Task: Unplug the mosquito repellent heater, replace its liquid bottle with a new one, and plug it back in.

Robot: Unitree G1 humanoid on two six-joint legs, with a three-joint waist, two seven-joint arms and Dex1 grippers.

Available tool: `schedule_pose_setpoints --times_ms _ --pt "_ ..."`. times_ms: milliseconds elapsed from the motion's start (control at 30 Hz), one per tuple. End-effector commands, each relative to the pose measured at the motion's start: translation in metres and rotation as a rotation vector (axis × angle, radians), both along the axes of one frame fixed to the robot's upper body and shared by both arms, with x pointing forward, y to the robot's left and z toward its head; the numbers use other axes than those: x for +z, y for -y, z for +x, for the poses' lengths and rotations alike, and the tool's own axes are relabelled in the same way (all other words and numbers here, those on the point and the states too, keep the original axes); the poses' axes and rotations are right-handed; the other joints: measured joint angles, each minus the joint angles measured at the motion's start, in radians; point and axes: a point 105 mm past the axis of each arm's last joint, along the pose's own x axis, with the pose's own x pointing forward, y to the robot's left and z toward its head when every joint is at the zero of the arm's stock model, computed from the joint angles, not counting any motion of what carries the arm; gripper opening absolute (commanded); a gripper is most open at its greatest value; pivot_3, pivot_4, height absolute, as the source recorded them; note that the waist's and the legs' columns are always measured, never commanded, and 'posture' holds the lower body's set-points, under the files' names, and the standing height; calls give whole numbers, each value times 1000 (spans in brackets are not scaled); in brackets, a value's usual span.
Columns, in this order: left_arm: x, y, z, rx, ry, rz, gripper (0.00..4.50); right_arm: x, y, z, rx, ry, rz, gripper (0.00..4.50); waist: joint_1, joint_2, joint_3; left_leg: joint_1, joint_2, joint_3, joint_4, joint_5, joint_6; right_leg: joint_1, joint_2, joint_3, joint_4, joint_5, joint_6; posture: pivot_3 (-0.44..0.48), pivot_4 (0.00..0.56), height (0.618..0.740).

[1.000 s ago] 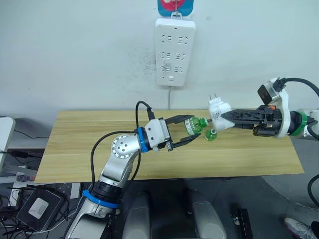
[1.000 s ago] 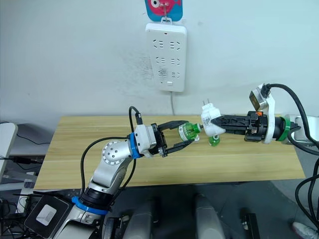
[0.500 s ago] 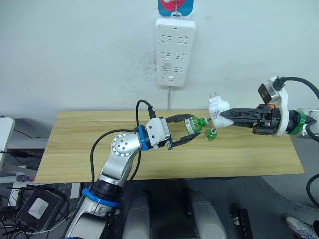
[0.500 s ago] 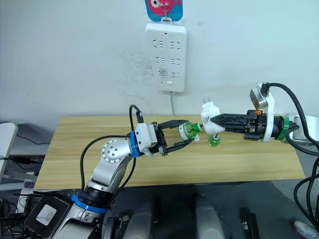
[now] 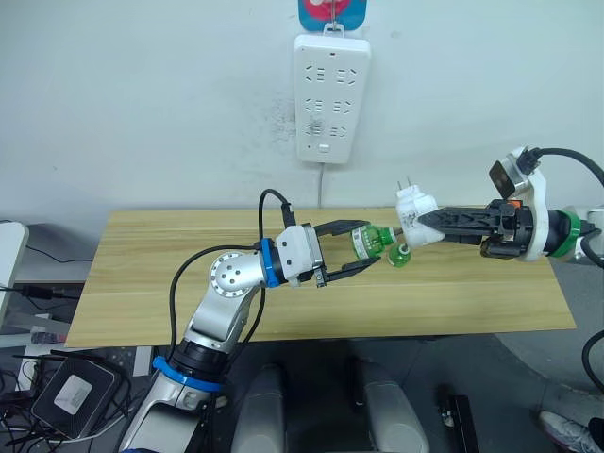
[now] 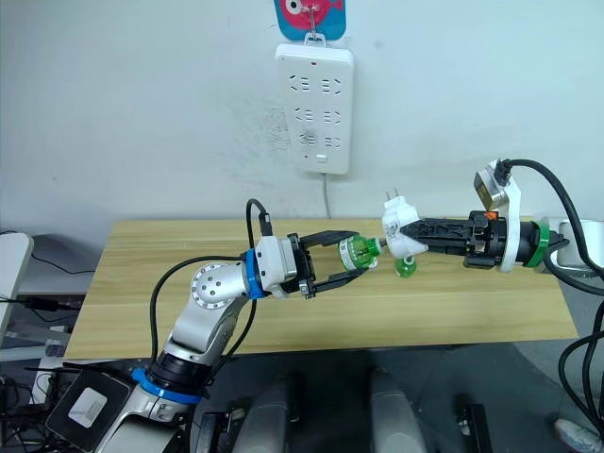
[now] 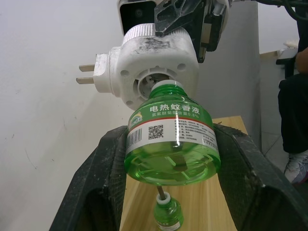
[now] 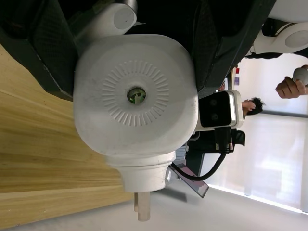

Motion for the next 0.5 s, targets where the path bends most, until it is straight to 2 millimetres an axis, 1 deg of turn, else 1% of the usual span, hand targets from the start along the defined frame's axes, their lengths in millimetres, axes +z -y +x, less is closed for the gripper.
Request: schedule_pose_setpoints --times_ms 33,167,300,500 --pt "15 8 -5 -23 41 -47 2257 9 -5 -12 67 35 9 2961 0 0 0 0 0 0 0 0 0 0 0 0 0 0 0 -163 306 740" --pt "19 10 0 -7 33 -62 2257 8 -8 -17 97 38 -3 2961 0 0 0 0 0 0 0 0 0 0 0 0 0 0 0 -162 307 740" --pt "22 11 1 -4 36 -71 2257 6 -8 -19 96 37 -16 2961 0 0 0 0 0 0 0 0 0 0 0 0 0 0 1 -165 309 740" --pt "24 17 -10 -57 64 -71 2257 3 -10 -12 48 57 -30 2961 0 0 0 0 0 0 0 0 0 0 0 0 0 0 1 -164 310 740"
